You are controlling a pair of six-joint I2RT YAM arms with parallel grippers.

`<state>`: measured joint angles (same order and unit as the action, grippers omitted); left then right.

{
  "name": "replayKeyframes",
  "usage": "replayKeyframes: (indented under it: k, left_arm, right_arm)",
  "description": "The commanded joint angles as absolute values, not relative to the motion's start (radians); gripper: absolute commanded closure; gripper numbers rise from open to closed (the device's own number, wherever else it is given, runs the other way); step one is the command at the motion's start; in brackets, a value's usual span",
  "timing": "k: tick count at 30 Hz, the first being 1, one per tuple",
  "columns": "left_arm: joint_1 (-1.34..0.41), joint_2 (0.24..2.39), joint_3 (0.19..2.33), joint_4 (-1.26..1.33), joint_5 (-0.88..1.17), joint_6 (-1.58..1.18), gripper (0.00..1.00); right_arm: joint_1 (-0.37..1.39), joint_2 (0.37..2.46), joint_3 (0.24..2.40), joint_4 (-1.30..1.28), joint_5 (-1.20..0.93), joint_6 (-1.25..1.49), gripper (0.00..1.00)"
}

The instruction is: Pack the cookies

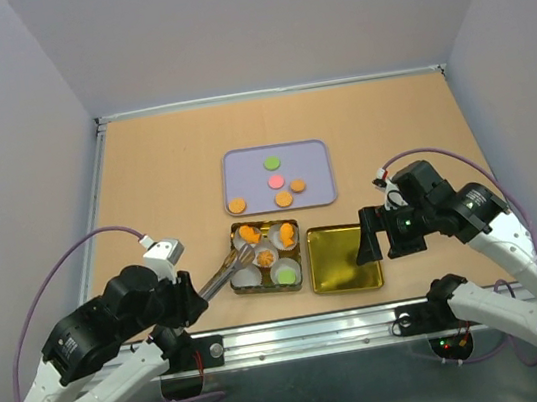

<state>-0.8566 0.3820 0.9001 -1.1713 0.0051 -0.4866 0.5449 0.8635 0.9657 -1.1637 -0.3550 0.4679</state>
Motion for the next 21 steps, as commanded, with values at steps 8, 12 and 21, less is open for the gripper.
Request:
replayKeyframes:
  k: [8, 12, 21]
  left_arm:
    - [-0.861, 0.391, 0.934, -1.134, -0.005, -0.437, 0.5]
    - [-0.861, 0.405, 0.934, -1.134, -0.009, -0.425, 0.49]
    - [-0.877, 0.396, 0.937, -1.134, -0.014, -0.425, 0.43]
  right_arm:
    - [0.552, 0.859, 0.946, -1.158, -0.344, 0.471, 0.0]
    - [0.552, 0.861, 0.945, -1.158, -0.341, 0.471, 0.0]
    - [0.552, 0.856, 0.942, -1.158, -0.336, 0.476, 0.0]
